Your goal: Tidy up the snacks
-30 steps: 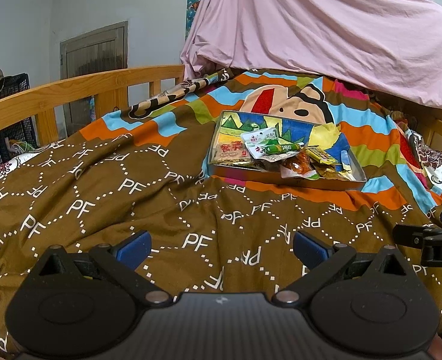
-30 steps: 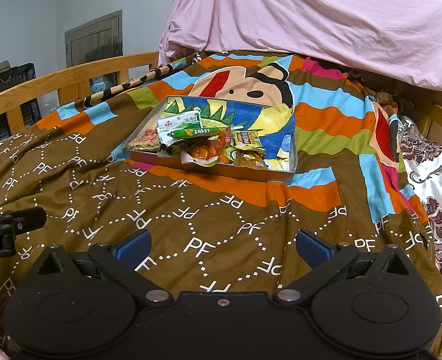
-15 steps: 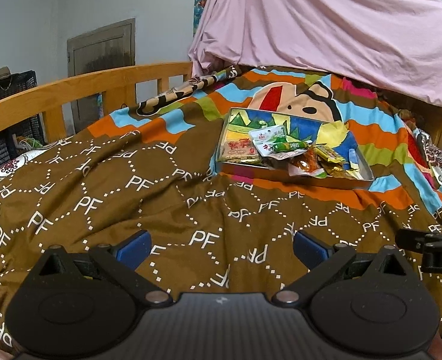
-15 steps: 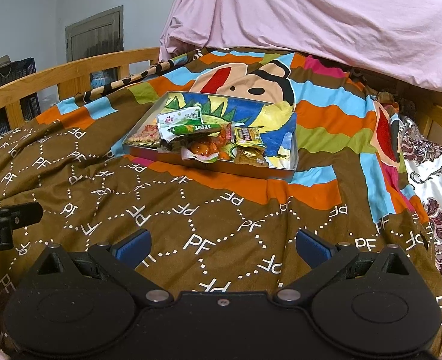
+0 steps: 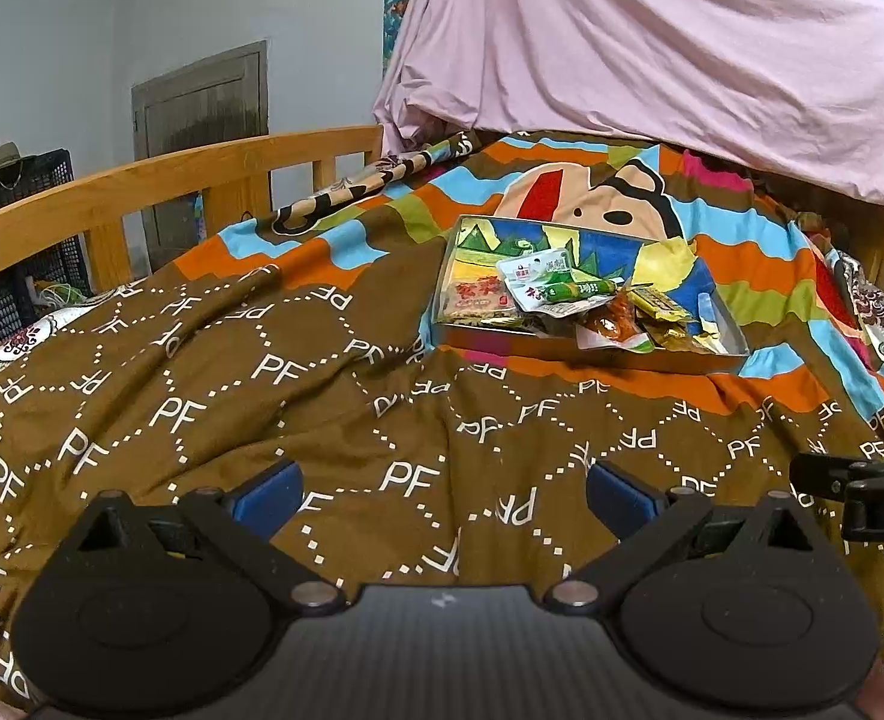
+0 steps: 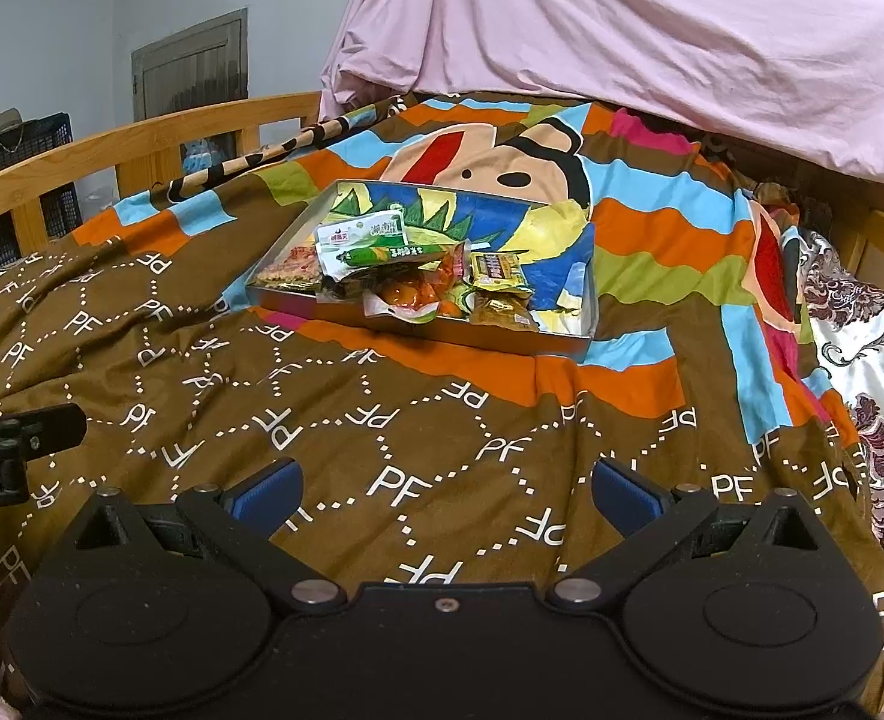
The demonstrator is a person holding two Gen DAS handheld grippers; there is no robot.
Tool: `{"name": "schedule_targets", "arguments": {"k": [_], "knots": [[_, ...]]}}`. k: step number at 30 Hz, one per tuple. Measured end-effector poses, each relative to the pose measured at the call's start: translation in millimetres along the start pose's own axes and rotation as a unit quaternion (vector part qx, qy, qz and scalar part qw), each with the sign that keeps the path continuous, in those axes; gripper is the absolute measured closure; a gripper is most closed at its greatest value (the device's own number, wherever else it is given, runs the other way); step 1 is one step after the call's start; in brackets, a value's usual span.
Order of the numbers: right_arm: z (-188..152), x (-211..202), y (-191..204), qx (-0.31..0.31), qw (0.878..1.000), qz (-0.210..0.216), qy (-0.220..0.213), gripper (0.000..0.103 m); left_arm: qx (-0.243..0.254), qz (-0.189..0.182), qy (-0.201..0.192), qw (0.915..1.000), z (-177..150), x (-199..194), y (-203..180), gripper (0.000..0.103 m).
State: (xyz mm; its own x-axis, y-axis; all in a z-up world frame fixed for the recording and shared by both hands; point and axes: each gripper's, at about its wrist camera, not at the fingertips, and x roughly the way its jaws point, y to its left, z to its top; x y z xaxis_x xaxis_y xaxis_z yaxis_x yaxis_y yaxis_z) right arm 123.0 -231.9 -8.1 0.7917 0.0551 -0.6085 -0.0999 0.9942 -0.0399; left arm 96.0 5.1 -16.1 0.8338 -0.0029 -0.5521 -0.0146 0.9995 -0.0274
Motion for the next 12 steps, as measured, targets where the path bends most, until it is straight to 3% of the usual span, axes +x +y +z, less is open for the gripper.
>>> {"name": "schedule_targets", "arguments": {"k": [12], "knots": [[-0.6, 0.6, 0.0, -0.001, 1.0, 0.0, 0.001, 0.001, -0.004, 0.006, 0.004, 1.0, -0.2, 1.6, 1.4, 0.0]]}}
